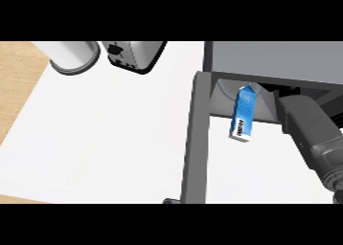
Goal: Pick up the milk, place it into the microwave and close the microwave
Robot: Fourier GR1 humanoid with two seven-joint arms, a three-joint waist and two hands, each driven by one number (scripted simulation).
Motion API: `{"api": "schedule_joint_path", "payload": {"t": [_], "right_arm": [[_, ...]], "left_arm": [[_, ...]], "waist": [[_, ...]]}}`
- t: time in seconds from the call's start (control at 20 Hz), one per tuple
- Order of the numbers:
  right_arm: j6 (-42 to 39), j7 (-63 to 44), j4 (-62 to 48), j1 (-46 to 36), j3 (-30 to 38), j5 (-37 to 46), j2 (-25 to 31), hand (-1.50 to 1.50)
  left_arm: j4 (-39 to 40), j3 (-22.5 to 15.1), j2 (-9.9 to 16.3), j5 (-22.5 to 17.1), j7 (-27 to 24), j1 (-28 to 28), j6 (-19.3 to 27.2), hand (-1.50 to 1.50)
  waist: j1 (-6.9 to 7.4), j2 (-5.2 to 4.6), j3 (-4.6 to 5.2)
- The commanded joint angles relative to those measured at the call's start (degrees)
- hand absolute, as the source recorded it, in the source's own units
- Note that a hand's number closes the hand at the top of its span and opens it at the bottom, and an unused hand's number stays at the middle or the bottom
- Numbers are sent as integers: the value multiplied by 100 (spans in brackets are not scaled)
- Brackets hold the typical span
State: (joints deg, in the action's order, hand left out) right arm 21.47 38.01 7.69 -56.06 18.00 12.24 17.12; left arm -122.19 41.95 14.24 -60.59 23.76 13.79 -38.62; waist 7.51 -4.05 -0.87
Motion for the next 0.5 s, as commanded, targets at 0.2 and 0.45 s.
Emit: {"api": "schedule_joint_path", "payload": {"t": [0.2,0.45], "right_arm": [[191,-145,-46,-303,12,36,433,150],[82,-112,-138,-294,9,4,580,150]], "left_arm": [[173,-176,64,170,11,-298,-18,-150],[208,-133,139,182,0,-371,-6,-150]], "waist": [[47,-78,46],[145,-89,41]]}}
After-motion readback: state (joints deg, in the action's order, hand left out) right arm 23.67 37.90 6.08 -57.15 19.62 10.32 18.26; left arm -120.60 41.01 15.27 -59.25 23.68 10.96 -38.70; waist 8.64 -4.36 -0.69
